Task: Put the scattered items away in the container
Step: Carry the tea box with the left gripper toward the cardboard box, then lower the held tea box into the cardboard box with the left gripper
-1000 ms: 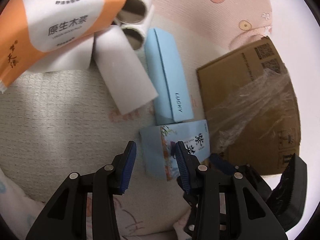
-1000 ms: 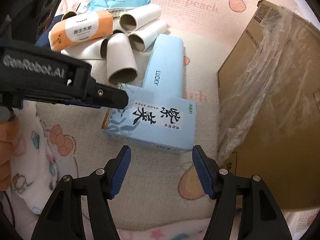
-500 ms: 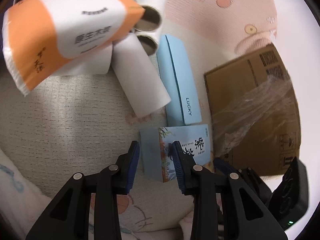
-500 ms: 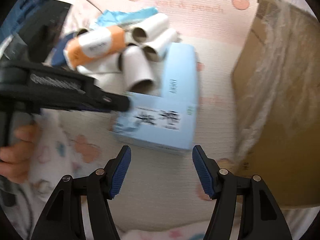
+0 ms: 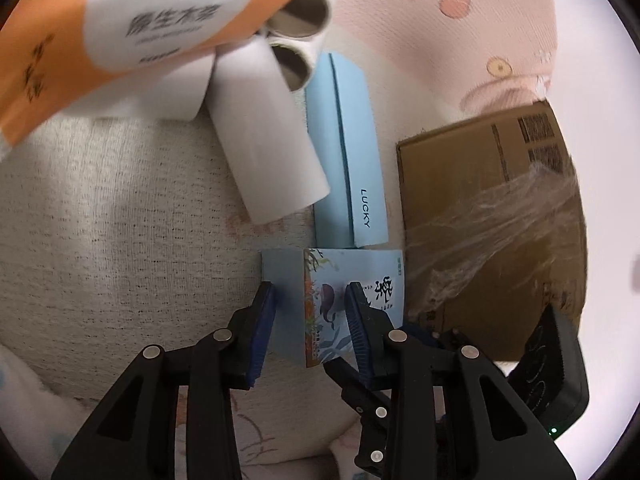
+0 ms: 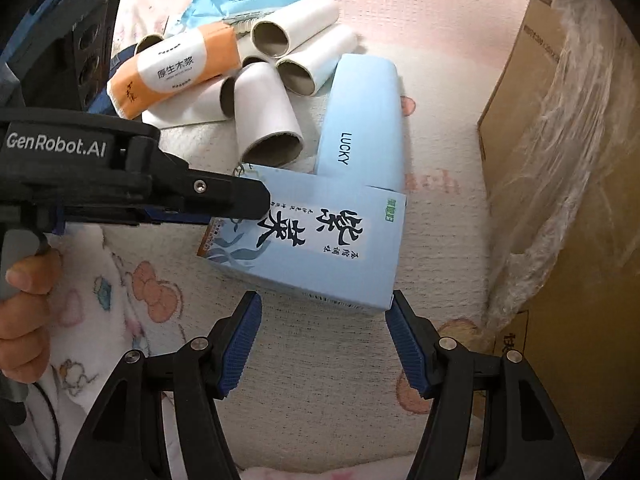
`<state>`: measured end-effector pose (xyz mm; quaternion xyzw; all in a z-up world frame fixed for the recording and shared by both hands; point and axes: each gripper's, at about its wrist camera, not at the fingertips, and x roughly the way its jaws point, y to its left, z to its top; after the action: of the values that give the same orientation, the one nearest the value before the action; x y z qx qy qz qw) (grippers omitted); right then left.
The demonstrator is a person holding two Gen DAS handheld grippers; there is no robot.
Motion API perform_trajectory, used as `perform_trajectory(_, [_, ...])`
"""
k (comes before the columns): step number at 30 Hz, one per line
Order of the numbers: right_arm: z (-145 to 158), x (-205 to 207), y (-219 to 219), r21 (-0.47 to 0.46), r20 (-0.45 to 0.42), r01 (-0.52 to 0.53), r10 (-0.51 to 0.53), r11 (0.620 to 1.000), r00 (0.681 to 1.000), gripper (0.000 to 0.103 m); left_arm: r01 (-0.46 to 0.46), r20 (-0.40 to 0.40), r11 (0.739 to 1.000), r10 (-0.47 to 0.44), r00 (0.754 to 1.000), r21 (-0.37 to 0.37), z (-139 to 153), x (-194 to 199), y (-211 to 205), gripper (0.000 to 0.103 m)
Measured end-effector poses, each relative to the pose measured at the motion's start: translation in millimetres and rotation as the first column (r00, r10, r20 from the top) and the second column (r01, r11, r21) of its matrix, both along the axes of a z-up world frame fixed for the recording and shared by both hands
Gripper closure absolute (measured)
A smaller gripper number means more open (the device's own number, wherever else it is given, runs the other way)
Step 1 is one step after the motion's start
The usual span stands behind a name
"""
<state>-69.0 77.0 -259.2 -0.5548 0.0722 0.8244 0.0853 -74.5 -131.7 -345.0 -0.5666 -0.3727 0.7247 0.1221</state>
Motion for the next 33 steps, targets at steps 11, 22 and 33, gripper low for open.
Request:
perform_trajectory(11, [27.9,-2.0,-16.9,0.047,-0.051,-0.003,0.005,0.999,0.999,0.048,0.021,-0.034,0.999,-0.022,0.999,-0.032,17.8,10.2,-0.8,0.058])
perform_trajectory(22, [80.6,28.8,-64.7,0.226,-0.154,-0.025,0.061,0.974,0.986,0.061,0.038,-0.204,0.986,-0.071,0.976,-0.162,97.1,27.2,-11.6,0.057])
perform_trajectory(33, [131.7,50.7,-78.3,0.342,-0.305,0.04,0.071,0.939,0.95,0.066,0.053,-0.329,0.967,-0.136,0.934,-0.25,168.9,47.9,7.3,0.057])
